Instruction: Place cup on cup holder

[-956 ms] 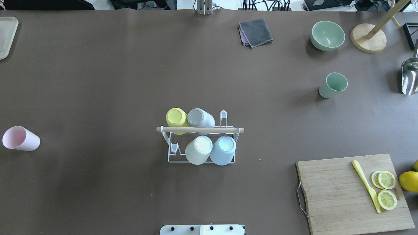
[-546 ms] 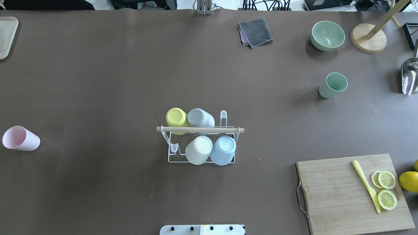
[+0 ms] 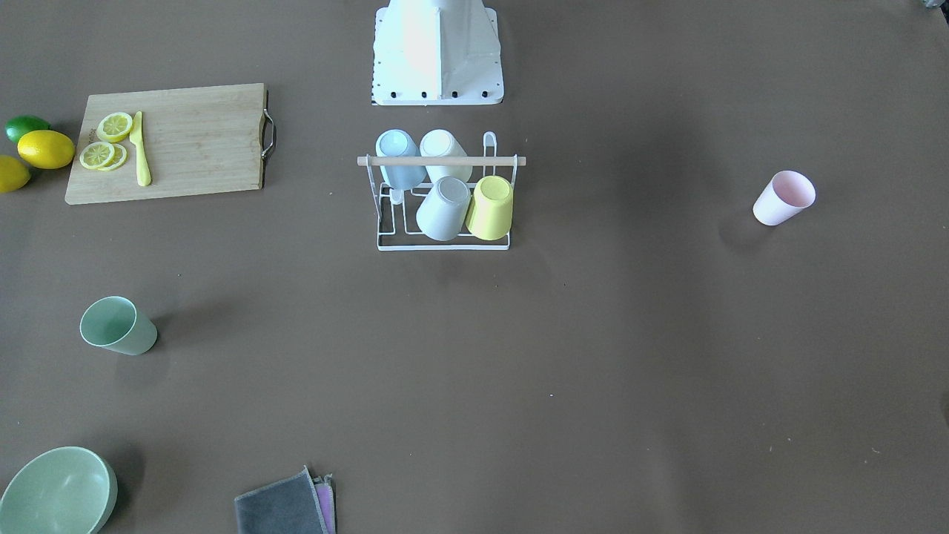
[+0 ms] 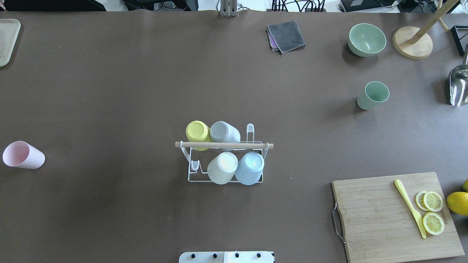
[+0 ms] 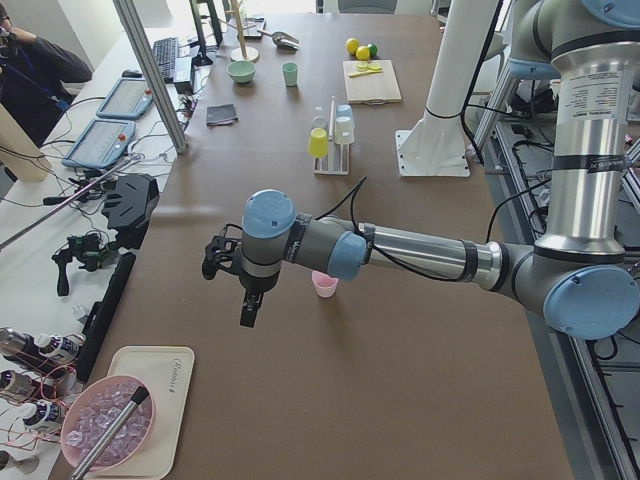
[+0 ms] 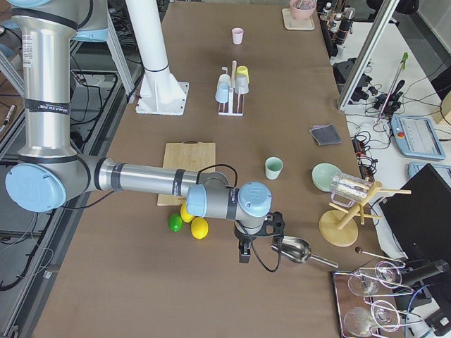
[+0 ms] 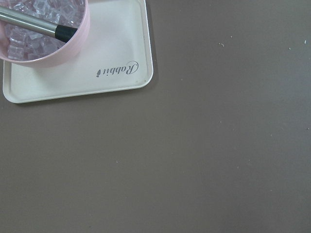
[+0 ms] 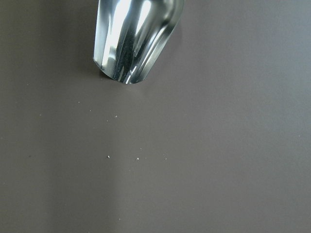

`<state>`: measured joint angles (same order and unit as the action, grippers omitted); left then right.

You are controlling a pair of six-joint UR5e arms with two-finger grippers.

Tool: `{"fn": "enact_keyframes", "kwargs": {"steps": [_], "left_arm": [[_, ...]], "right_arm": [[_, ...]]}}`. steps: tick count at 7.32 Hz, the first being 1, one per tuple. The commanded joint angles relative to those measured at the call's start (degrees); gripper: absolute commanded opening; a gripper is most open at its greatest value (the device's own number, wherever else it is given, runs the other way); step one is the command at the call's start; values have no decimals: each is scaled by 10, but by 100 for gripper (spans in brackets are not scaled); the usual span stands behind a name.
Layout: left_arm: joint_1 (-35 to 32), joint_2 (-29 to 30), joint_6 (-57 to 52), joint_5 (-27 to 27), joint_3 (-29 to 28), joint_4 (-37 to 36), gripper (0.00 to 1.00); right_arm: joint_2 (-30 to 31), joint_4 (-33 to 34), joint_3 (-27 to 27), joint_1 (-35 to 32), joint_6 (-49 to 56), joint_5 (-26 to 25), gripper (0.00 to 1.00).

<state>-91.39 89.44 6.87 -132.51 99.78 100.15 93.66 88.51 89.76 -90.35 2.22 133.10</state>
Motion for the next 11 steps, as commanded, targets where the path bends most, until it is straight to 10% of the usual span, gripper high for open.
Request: {"fn": "enact_keyframes", "kwargs": {"steps": [1,6,11], "left_arm": [[-19,4,-1,0,13,7,99],[-18,-22,-2,2,38,103,99],[79,-14,-19,29,70,138,99]], "right_arm": [[0,0,1,0,2,-3,100],[-11,11,7,12,1,0,100],[-254,264,-8,154,-9,-65,100]]}}
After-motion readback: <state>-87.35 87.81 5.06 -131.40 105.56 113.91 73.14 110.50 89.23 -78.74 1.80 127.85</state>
